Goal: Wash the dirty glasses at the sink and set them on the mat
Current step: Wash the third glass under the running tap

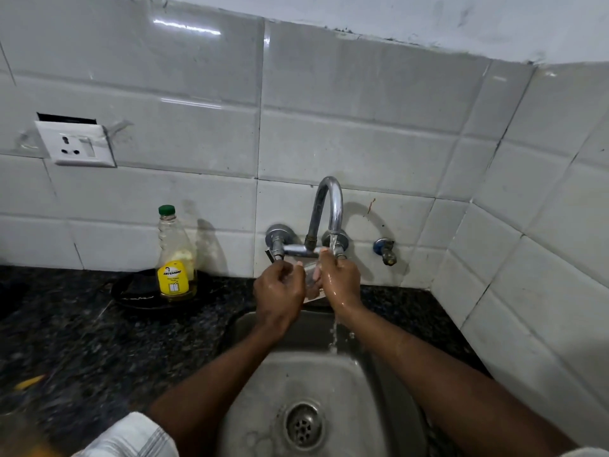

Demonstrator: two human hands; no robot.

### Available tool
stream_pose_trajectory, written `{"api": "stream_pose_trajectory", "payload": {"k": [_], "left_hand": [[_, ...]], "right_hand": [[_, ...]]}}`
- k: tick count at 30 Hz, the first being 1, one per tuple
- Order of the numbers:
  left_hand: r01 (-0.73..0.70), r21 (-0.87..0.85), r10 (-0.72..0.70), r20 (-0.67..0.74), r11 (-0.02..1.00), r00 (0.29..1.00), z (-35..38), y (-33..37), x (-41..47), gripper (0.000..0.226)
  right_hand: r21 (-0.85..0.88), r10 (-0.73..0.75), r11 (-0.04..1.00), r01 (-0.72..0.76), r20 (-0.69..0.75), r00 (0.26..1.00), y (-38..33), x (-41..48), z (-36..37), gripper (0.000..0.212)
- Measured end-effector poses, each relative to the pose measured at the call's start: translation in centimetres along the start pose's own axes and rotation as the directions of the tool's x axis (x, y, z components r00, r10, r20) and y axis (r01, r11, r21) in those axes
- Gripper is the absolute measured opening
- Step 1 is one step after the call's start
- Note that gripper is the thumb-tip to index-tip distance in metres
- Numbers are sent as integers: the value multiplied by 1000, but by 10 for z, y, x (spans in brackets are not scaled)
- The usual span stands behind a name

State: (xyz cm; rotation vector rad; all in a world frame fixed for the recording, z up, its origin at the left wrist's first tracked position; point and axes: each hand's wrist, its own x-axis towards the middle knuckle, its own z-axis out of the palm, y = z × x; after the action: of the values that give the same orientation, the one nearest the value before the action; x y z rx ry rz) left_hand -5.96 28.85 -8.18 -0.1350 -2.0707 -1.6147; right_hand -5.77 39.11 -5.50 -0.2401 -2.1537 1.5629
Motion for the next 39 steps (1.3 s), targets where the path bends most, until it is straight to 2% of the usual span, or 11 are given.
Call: {"api": "stream_pose_trajectory", "payload": {"k": [2, 5, 11, 13, 16, 21, 24, 27, 32, 35, 39], "left_hand": [[223, -7, -221, 109, 975, 969, 0, -3, 12, 29], [626, 88, -590, 454, 775, 667, -6, 4, 30, 38], [-59, -7, 59, -31, 998, 998, -3, 5, -1, 14], [191, -48, -186, 93, 980, 978, -2, 3, 12, 25], [695, 35, -634, 442, 719, 634, -7, 11, 25, 41], [8, -19, -8, 6, 1000, 1000, -1, 2, -1, 21], [271, -68, -263, 104, 960, 959, 0, -4, 12, 25], [768, -8, -653, 520, 641, 551, -7, 11, 22, 41], [84, -64, -85, -17, 994, 996, 2, 7, 0, 22], [208, -49, -206, 43, 977, 978, 1, 1, 10, 26], [670, 28, -619, 412, 742, 668, -5, 13, 28, 40]], "right_hand": [[-16, -60, 998, 61, 61, 996, 0, -4, -4, 47], [-14, -88, 996, 91, 136, 987, 5, -10, -10, 38], [100, 56, 993, -60, 41, 998, 3, 5, -3, 47], [55, -52, 997, 46, 112, 992, 1, 1, -6, 47], [-27, -88, 995, 93, 151, 985, 4, -5, -11, 44], [59, 89, 994, -92, 40, 995, 1, 0, -2, 46], [-52, -60, 996, 68, 140, 988, -3, -6, -8, 46], [-177, -138, 970, 164, 150, 979, 3, -4, -12, 43], [2, 48, 999, -48, 16, 999, -3, 8, -2, 44], [-1, -35, 999, 36, 98, 995, -8, 1, -6, 45], [-56, -37, 997, 45, 128, 991, -6, -4, -10, 38]]}}
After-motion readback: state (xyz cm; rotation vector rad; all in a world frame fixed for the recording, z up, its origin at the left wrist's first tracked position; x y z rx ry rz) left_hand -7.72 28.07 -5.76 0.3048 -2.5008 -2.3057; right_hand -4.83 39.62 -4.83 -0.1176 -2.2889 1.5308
